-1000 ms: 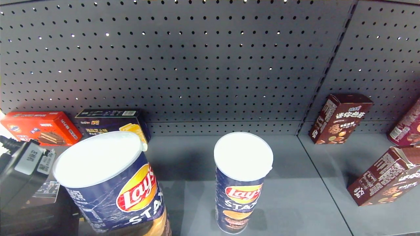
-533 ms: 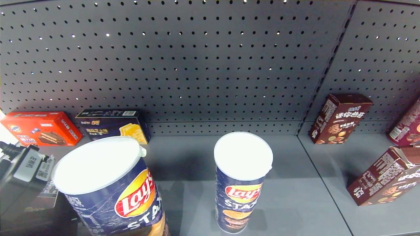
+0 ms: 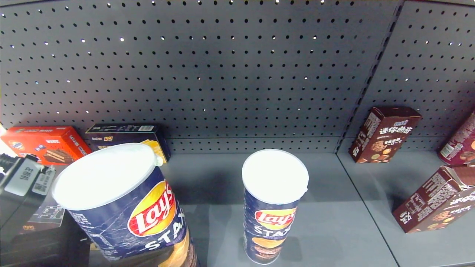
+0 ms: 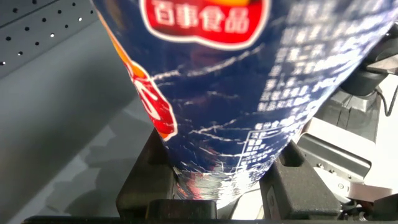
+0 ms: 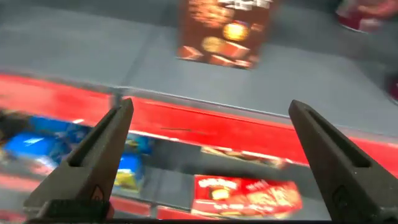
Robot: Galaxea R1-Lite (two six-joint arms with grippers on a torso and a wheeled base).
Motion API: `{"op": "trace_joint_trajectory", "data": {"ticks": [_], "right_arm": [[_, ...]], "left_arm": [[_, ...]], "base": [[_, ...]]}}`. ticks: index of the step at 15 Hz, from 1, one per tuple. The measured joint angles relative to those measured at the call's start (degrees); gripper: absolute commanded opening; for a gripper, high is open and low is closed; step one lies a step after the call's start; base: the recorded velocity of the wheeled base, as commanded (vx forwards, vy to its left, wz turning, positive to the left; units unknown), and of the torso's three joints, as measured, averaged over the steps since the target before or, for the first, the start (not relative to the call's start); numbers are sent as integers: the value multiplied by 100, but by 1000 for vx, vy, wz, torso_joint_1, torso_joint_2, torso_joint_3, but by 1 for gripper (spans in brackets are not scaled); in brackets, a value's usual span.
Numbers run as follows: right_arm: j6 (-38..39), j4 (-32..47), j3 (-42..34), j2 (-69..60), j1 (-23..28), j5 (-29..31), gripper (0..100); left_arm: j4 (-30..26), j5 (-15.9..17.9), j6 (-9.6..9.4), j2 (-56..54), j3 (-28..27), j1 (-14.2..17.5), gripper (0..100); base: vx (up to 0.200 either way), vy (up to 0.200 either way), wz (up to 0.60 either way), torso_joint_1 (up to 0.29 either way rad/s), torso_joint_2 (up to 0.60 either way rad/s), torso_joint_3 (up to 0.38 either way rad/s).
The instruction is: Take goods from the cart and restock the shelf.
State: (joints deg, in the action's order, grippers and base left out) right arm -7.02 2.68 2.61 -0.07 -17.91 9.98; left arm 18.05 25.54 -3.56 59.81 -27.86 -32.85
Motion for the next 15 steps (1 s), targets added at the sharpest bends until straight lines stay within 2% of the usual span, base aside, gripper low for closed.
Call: {"op": "trace_joint_trajectory", "data": {"ticks": [3,7,9,12,14,15], "right_arm": [[2,-1,4,246,218,85,100],[0,-11,4,775,1434,-20,100],[40,-107,-9,657,1791,-27,100],[148,-230,-55,354,1846,-339,100],[199,-211,-61,165,1807,-939,100],[223,-211,-61,108,1801,-958,100]], "left_arm": [[1,5,1,2,10,-7,0],[4,5,0,-7,11,-11,0],[1,2,-2,-11,49,-11,0],[11,2,-2,-17,123,-11,0],[23,5,-2,-27,160,-11,0],[94,2,-5,-27,168,-9,0]], "base": [[0,0,0,0,0,0],[0,0,0,0,0,0],[0,0,0,0,0,0],[0,0,0,0,0,0],[0,0,0,0,0,0],[0,0,0,0,0,0]]}}
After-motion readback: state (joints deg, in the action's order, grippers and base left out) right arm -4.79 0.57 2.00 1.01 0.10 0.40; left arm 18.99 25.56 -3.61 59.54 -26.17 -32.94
